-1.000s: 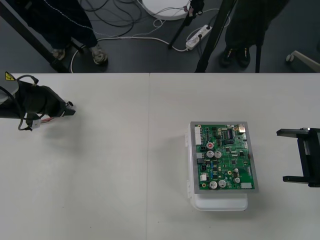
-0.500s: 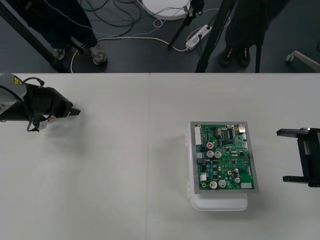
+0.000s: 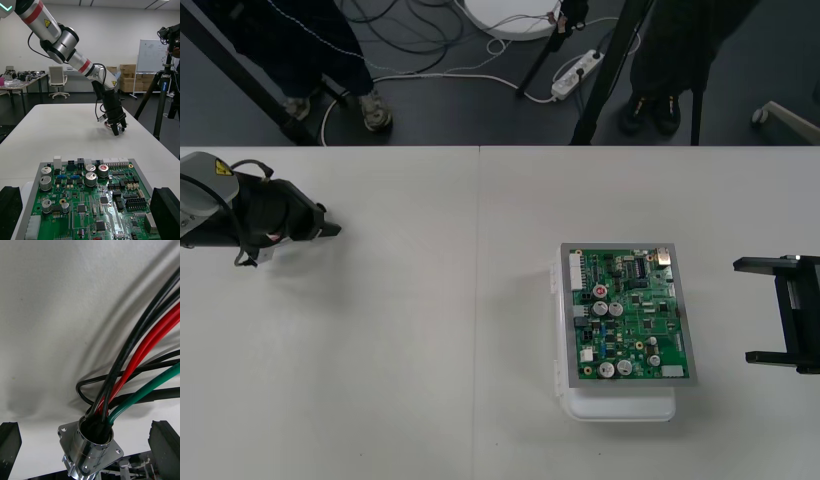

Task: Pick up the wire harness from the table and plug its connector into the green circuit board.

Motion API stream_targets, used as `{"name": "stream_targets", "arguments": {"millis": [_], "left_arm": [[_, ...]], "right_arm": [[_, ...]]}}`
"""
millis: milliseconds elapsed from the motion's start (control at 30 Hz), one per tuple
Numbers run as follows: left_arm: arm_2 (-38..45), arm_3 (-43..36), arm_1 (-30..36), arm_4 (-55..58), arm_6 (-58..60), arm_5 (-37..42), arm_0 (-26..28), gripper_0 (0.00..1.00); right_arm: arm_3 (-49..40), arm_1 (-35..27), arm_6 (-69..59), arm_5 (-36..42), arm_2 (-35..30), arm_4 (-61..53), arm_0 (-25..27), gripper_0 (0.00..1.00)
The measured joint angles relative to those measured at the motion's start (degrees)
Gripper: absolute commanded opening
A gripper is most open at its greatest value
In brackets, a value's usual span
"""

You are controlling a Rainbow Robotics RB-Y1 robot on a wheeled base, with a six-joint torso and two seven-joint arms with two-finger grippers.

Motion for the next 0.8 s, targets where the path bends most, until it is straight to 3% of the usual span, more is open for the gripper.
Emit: {"name": "stream_targets", "arguments": {"millis": [67, 100, 133, 800], "left_arm": [[0.00, 0.00, -0.01, 0.00, 0.00, 0.00, 0.00, 0.98], [0.00, 0.00, -0.01, 0.00, 0.00, 0.00, 0.00, 0.27], [0.00, 0.00, -0.02, 0.00, 0.00, 0.01, 0.00, 0.00], [0.00, -0.33, -0.27, -1.59, 0.00, 0.05, 0.00, 0.00]], "right_arm": [[0.00, 0.00, 0.00, 0.00, 0.00, 0.00, 0.00, 1.00], [0.00, 0.00, 0.00, 0.00, 0.00, 0.00, 0.00, 1.00], [0.00, 0.01, 0.00, 0.00, 0.00, 0.00, 0.00, 1.00], [0.00, 0.06, 0.00, 0.00, 0.00, -0.27, 0.00, 1.00]]}}
